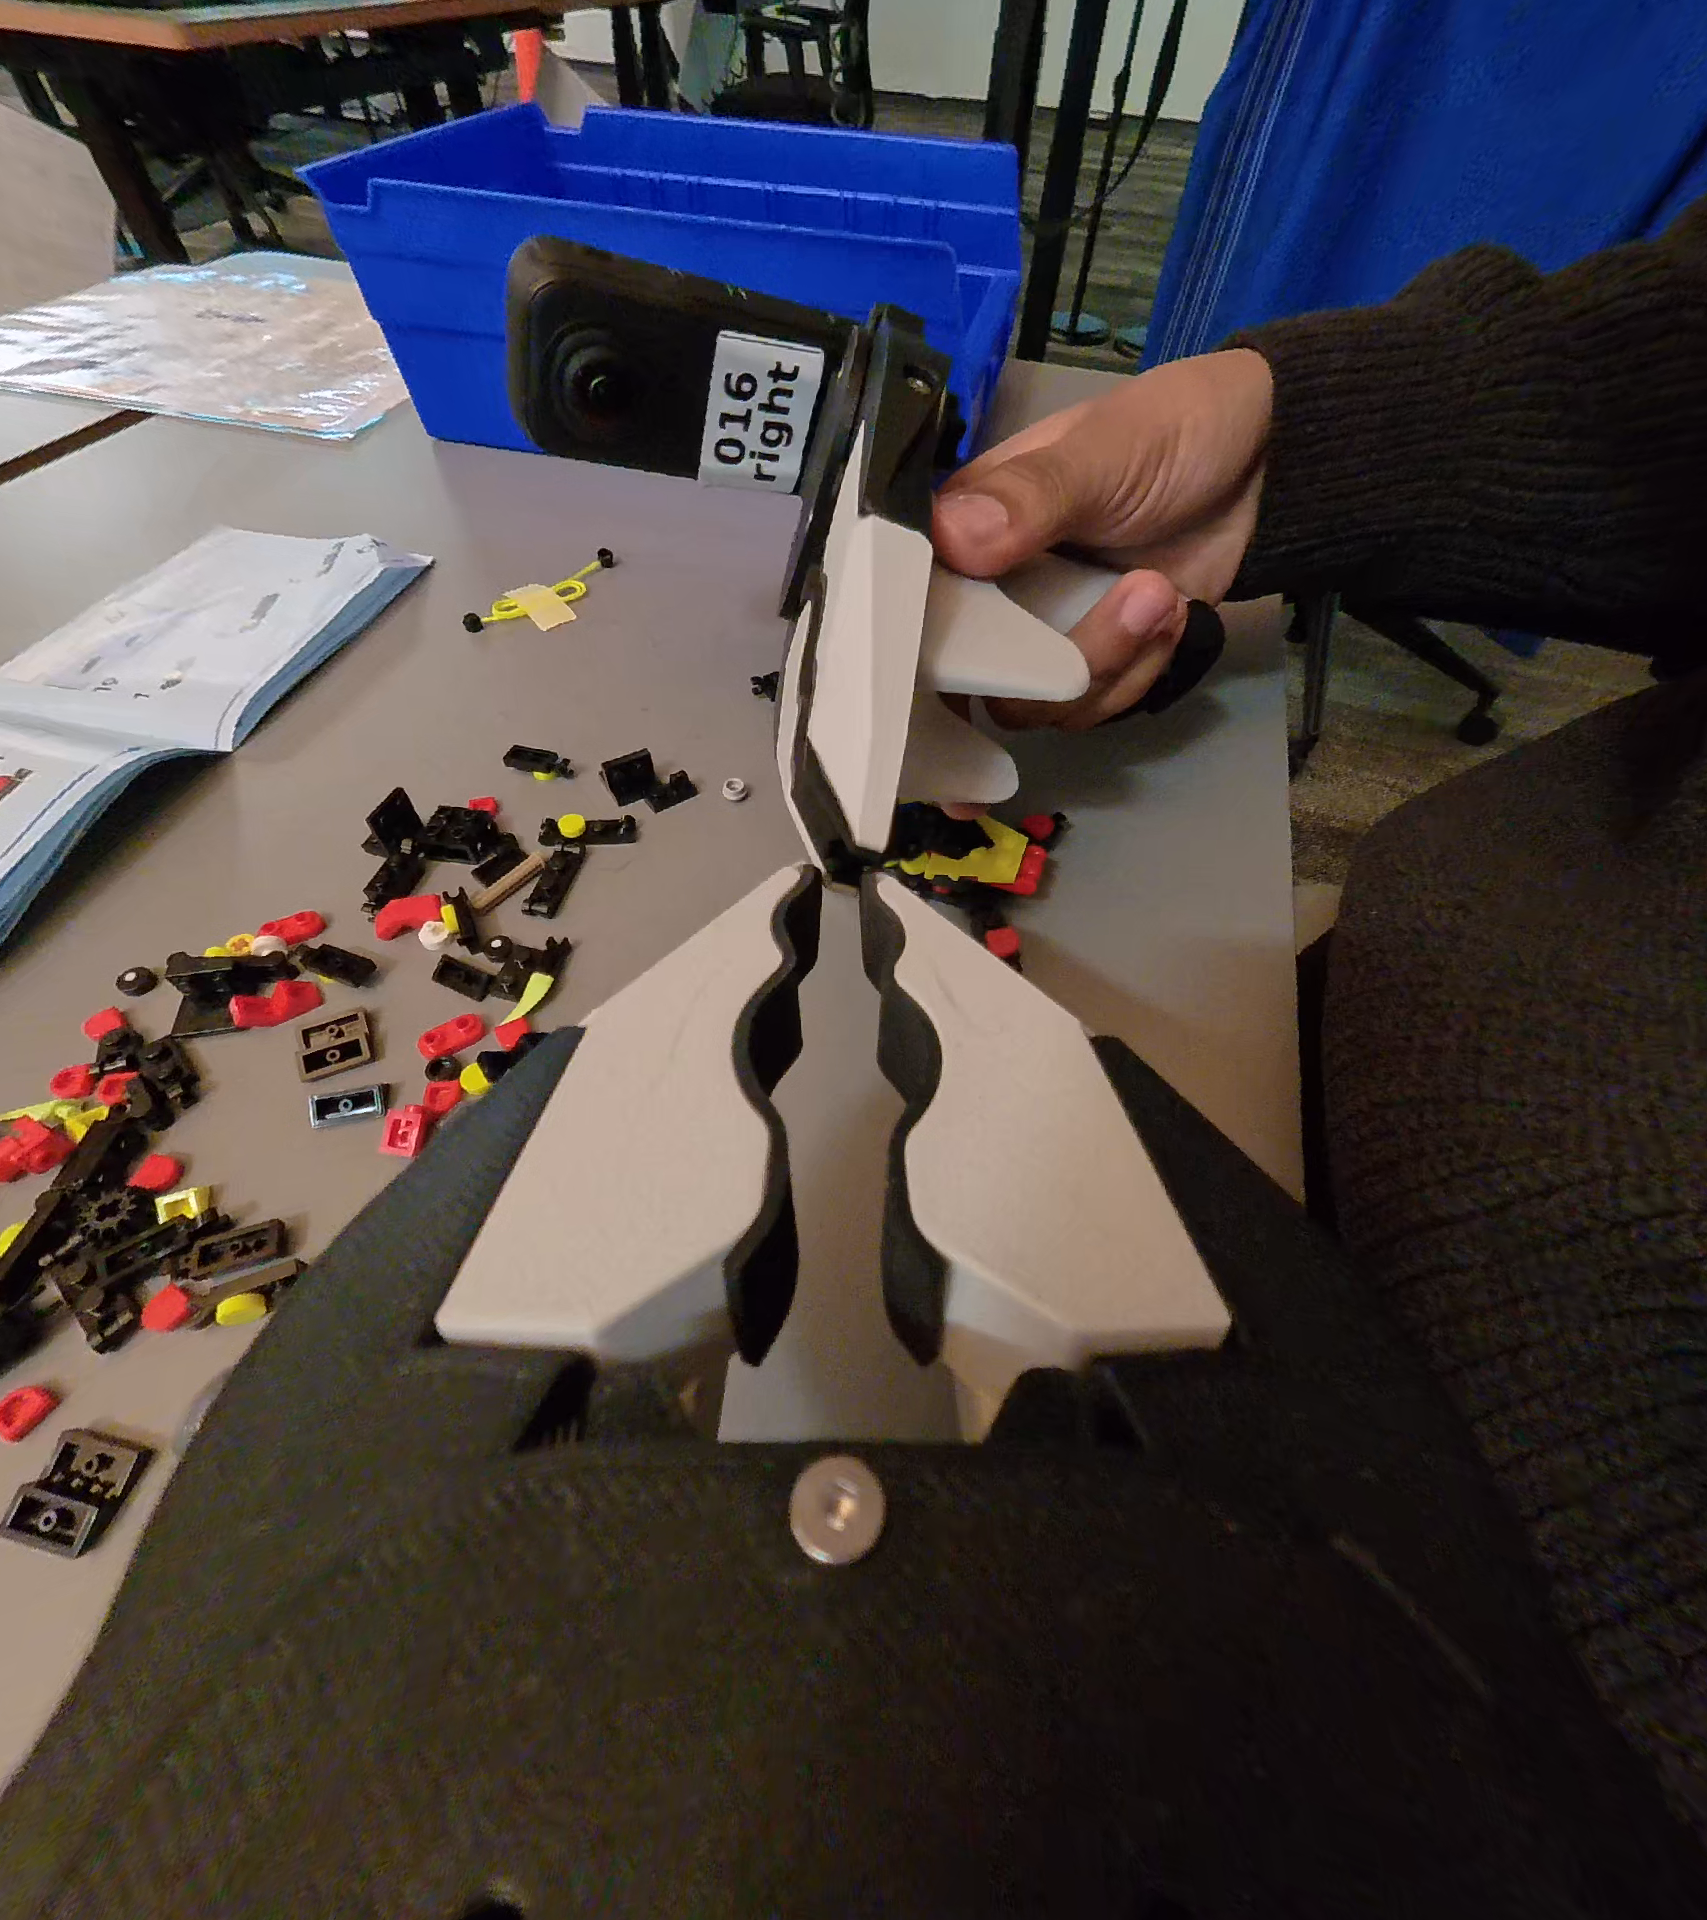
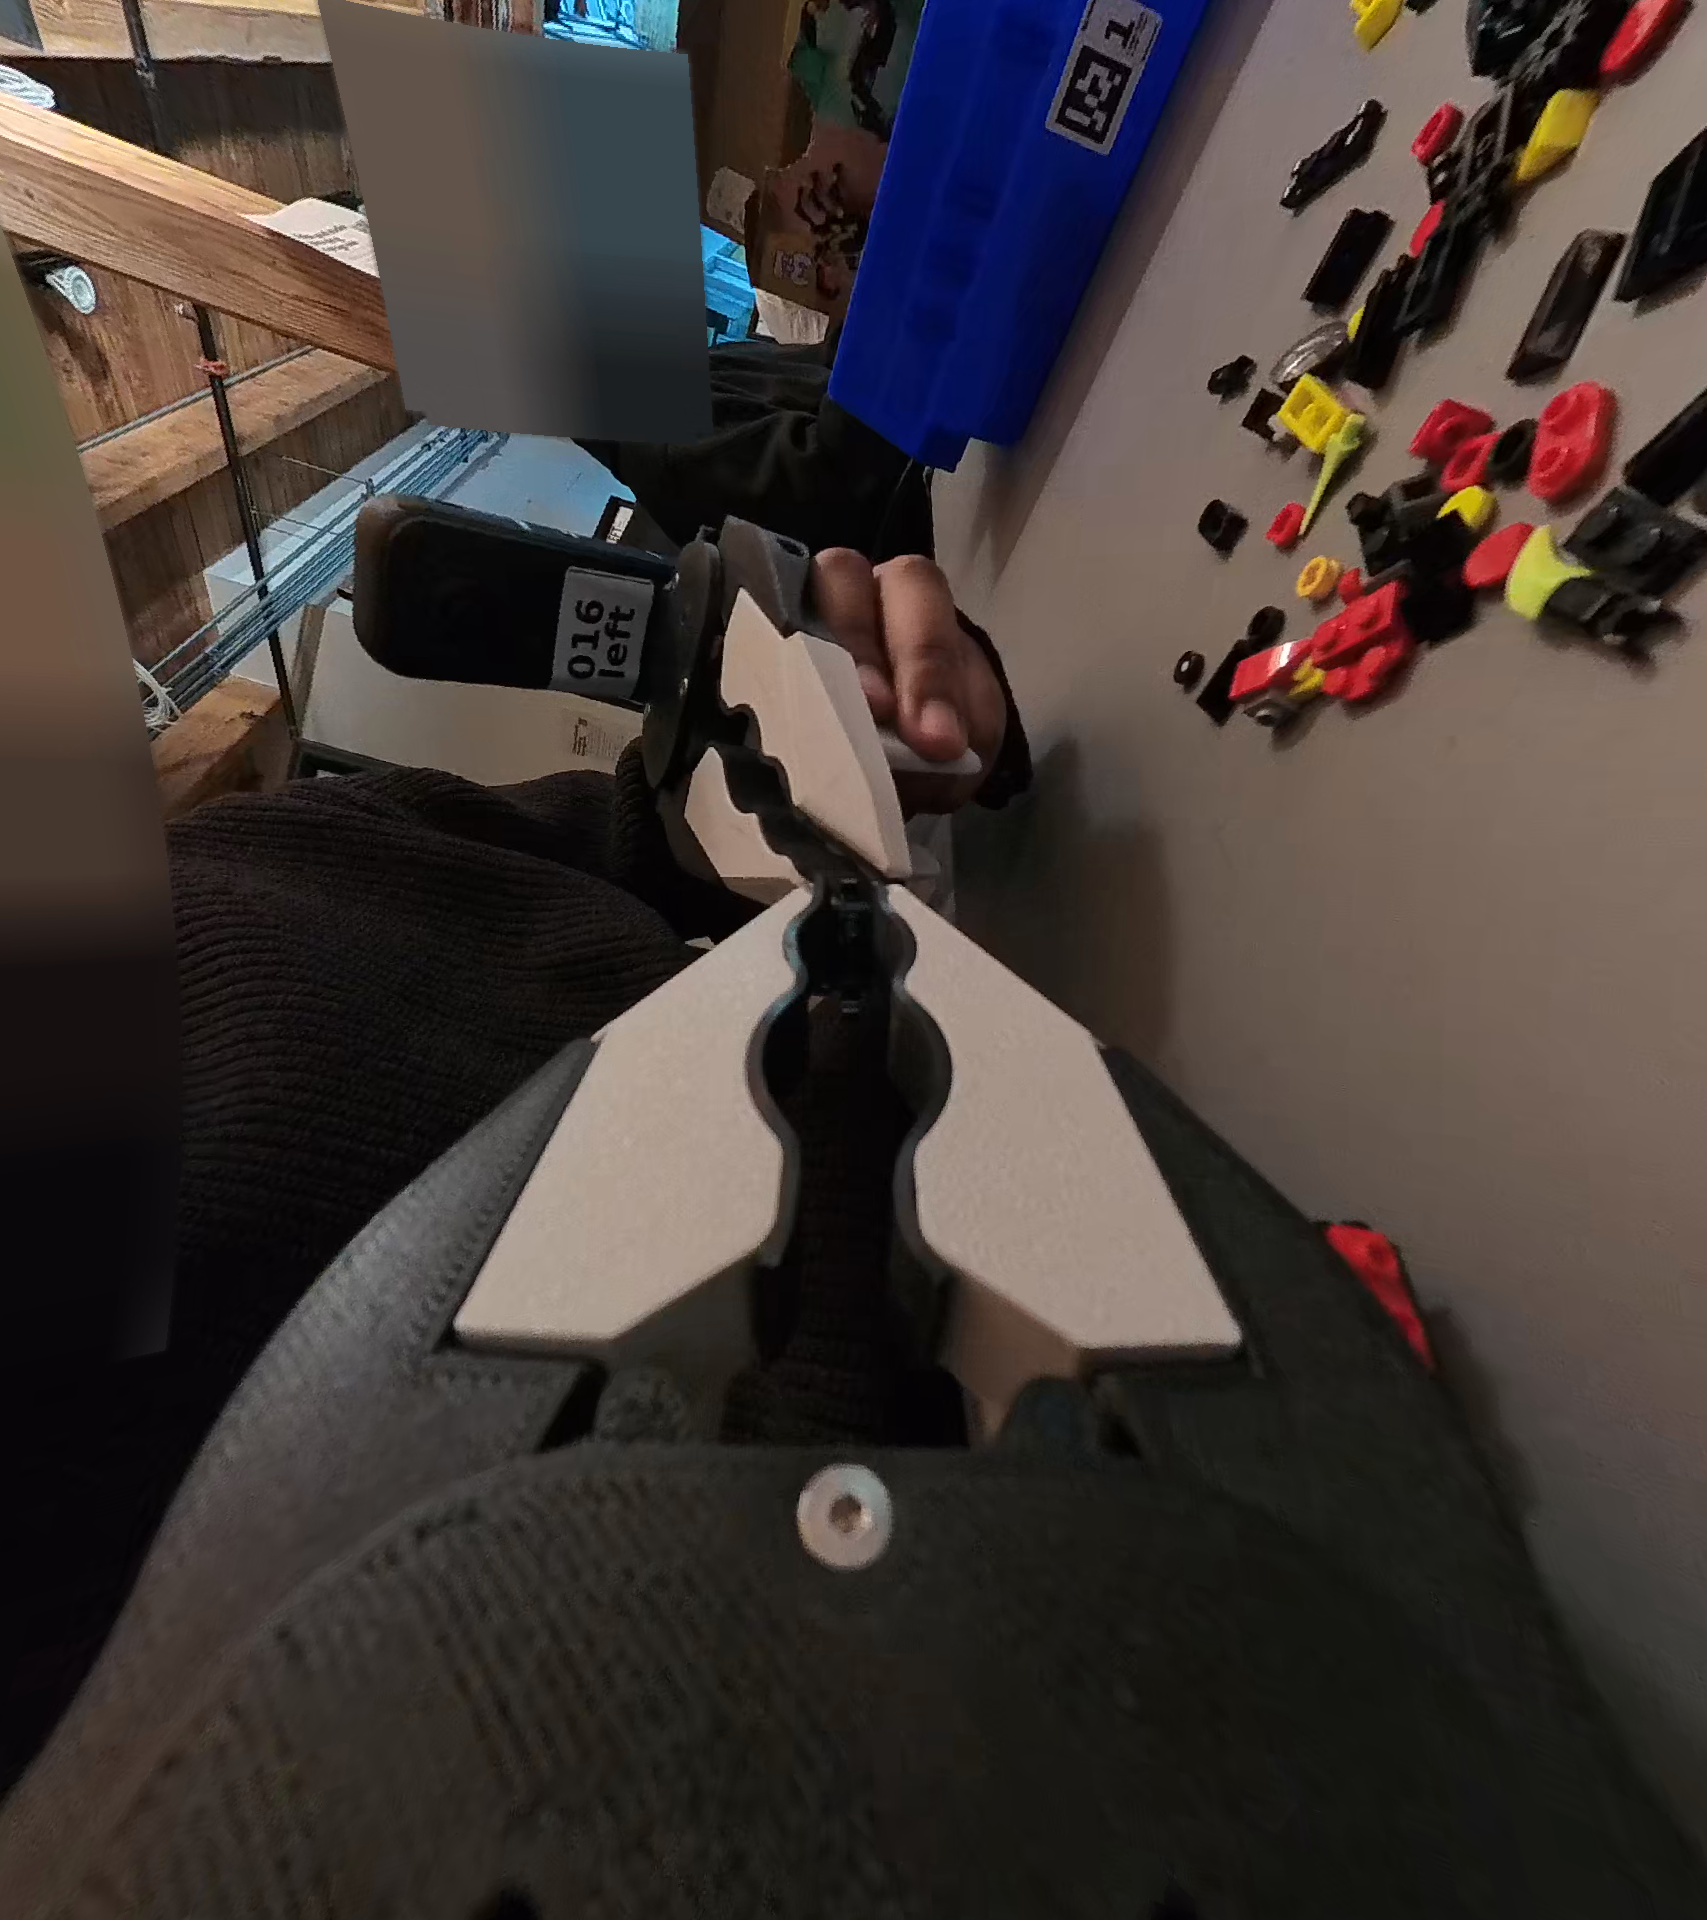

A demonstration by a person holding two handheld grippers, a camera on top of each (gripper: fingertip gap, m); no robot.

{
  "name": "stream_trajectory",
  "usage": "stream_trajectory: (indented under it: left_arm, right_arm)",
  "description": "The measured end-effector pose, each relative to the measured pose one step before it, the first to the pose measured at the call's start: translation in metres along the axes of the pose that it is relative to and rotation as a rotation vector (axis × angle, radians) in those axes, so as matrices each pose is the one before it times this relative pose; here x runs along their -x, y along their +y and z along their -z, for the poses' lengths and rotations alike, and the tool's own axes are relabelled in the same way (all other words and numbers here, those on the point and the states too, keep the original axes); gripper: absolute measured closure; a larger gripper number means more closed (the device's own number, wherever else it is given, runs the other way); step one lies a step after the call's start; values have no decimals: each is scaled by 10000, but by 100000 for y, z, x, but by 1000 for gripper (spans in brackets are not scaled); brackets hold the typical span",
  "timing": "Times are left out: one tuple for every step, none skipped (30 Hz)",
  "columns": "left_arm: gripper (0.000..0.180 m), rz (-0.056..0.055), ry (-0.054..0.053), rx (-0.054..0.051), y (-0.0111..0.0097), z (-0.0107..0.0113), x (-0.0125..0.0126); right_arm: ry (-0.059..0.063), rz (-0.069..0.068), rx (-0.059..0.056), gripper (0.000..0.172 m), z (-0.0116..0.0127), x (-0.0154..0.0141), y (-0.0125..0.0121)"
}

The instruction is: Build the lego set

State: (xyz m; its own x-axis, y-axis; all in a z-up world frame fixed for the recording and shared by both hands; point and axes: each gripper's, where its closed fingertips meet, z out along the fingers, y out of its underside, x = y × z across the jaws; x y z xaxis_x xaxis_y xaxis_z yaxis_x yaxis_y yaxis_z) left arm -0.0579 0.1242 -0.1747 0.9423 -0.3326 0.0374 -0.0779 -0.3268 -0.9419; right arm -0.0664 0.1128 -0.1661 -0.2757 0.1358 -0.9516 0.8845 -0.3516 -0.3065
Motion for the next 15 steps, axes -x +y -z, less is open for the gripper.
stream_trajectory:
  left_arm:
    - [175, 11, -6, 2, 11, -4, 24]
    - [176, 10, -7, 10, 21, -2, 16]
    - [176, 6, 1, 9, 30, -3, 18]
    - [176, 4, 2, 6, 15, -5, 8]
    - [176, 7, -2, 6, 12, -14, 14]
    - [176, 3, -5, 6, 25, -8, 19]
    - [176, -1, -5, 10, 20, -5, 11]
    - [176, 4, -8, 14, 28, -24, 19]
    - [176, 13, -9, 19, 46, -20, 24]
    - [176, 18, -12, 22, 56, -27, 38]
    - [177, 14, -16, 16, 42, -19, 43]
    - [177, 16, -53, 4, 28, 12, 112]
    - [178, 22, -101, 9, 43, 13, 206]
    - [179, 20, -119, 5, 37, 40, 255]
    - [179, 49, -37, -13, -13, 53, 177]
  right_arm:
    - [2, -8, -17, 166, 38, -20, -26]
    - [8, -7, -13, 166, 27, -31, -26]
    - [8, -6, -7, 166, 17, -26, -2]
    - [6, -4, -4, 166, 15, -18, -10]
    - [10, 0, -5, 166, 1, -28, -17]
    - [13, 3, -6, 166, -4, -30, -5]
    - [14, 1, -4, 166, 6, -32, -5]
    - [22, 5, -4, 166, 7, -35, -9]
    - [34, 16, -5, 166, 15, -52, -17]
    - [43, 23, -11, 166, 34, -69, -24]
    - [41, 23, -23, 166, 57, -59, -46]
    - [23, 25, -30, 166, 84, -29, -62]
    - [5, 26, -30, 166, 89, -9, -74]
    - [5, 20, -35, 166, 98, -4, -77]
    - [16, 19, -52, 166, 96, -20, -104]
